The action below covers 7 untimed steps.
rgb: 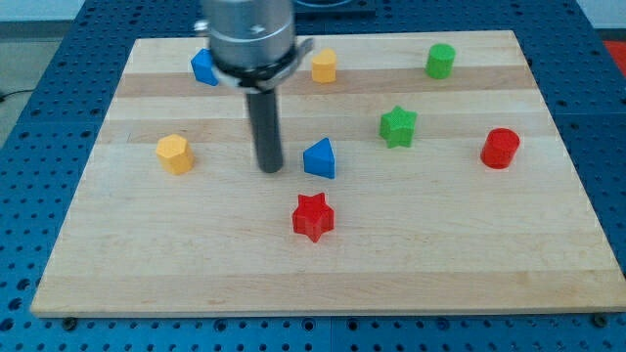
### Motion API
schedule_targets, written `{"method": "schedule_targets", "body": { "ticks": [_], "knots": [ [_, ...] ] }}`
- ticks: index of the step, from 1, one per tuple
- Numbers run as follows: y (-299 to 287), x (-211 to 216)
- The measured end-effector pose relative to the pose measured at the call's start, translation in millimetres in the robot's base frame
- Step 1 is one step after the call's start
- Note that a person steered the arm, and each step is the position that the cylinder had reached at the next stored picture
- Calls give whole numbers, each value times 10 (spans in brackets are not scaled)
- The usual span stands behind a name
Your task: Slide yellow hexagon near to the green star
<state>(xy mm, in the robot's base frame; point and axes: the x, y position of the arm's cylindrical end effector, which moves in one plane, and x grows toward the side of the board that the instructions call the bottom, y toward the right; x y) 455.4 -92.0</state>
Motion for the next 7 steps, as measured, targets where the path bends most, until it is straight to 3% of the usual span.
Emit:
{"method": "schedule_targets", "body": {
  "ticks": [2, 3, 5, 6, 7],
  "knots": [
    [-1419, -26],
    [-1325, -268],
    [-138, -331],
    [-62, -408],
    [-596, -409]
  ]
}}
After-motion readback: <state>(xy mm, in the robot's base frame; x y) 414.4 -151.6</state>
